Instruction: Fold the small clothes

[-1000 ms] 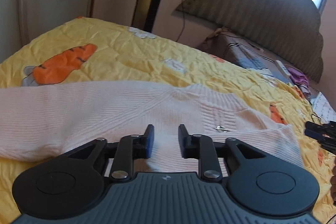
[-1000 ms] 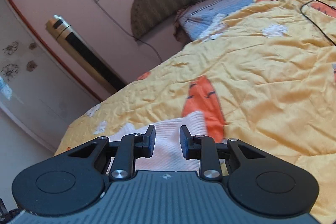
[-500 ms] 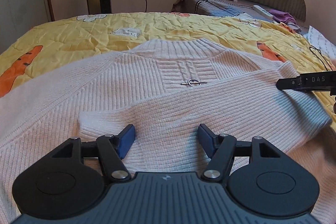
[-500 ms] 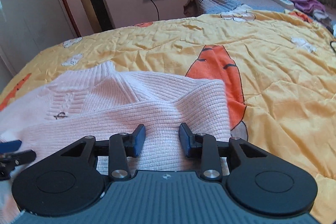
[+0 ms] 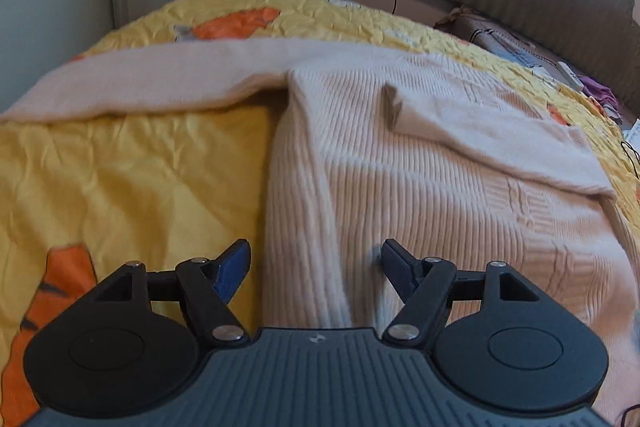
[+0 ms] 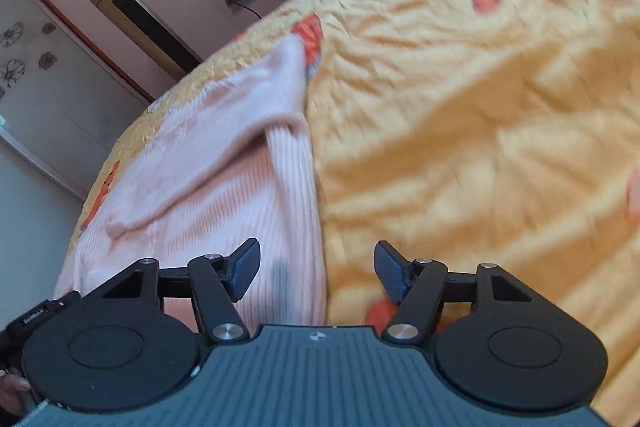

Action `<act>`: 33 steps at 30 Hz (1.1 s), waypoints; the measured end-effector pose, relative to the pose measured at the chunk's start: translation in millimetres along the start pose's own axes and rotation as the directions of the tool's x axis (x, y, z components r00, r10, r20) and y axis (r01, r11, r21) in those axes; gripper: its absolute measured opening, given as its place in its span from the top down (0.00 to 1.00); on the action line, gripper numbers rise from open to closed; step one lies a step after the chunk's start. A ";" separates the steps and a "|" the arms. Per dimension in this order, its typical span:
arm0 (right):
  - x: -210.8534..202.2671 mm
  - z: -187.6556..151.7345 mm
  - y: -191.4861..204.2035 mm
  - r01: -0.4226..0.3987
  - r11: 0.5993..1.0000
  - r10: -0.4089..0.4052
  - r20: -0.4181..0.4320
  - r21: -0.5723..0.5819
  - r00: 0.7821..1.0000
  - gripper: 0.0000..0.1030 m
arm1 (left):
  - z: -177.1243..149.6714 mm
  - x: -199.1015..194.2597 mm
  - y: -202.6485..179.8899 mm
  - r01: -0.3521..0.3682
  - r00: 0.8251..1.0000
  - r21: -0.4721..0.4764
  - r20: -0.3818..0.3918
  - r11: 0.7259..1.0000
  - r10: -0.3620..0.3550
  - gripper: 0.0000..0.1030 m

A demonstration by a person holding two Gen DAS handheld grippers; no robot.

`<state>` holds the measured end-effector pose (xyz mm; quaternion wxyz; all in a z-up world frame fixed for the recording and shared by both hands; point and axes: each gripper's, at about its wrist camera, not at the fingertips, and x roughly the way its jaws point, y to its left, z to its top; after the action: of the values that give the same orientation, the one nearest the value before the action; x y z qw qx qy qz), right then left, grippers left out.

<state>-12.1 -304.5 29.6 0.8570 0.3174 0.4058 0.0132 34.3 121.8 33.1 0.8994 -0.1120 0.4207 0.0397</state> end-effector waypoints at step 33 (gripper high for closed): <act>-21.8 -50.2 21.1 0.046 0.977 -0.075 -0.136 -0.208 0.988 0.80 | -27.3 -50.2 39.9 0.156 0.984 0.059 -0.097 0.986 -0.150 0.72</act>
<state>-57.1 -267.0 32.7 0.8538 0.2135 0.4721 0.0513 -25.0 155.4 47.9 0.8826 -0.1157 0.4531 -0.0487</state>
